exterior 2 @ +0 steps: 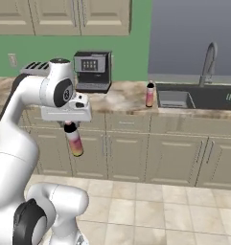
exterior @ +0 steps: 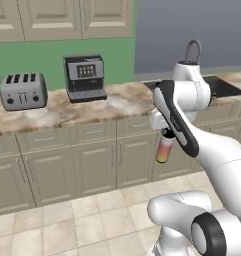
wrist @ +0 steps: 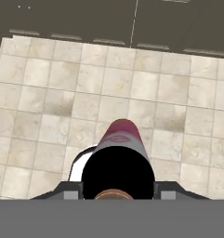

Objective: Place the large bottle from the dining counter next to the other large bottle outside the sink, and place the small bottle from the dining counter next to the other small bottle inside the sink.

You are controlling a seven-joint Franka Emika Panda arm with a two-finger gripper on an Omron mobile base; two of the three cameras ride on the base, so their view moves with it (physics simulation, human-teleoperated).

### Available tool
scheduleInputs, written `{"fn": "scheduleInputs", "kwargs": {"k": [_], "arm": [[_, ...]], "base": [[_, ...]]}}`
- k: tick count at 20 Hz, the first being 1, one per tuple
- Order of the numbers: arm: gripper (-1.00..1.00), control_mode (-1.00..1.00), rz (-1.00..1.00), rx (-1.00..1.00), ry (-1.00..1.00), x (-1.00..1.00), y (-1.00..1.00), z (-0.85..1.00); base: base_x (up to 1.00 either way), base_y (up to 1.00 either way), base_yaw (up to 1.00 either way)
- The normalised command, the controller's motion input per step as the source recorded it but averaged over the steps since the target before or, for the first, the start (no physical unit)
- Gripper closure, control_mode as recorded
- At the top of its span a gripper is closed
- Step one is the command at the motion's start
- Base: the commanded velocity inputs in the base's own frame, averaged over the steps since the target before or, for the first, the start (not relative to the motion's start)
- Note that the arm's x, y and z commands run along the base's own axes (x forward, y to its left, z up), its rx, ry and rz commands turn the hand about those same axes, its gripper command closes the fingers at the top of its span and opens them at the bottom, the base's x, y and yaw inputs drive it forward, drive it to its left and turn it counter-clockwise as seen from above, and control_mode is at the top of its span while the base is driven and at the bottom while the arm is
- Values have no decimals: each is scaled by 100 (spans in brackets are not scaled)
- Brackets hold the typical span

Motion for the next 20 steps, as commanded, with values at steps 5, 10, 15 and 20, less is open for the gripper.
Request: {"fn": "scheduleInputs", "kwargs": {"k": [5,10,15,20], "arm": [[100,100,0,0,0,0,0,0],[100,100,0,0,0,0,0,0],[100,100,0,0,0,0,0,0],[100,100,0,0,0,0,0,0]], "base": [[67,-30,0],[52,-46,0],[62,-33,0],[92,-9,0]]}}
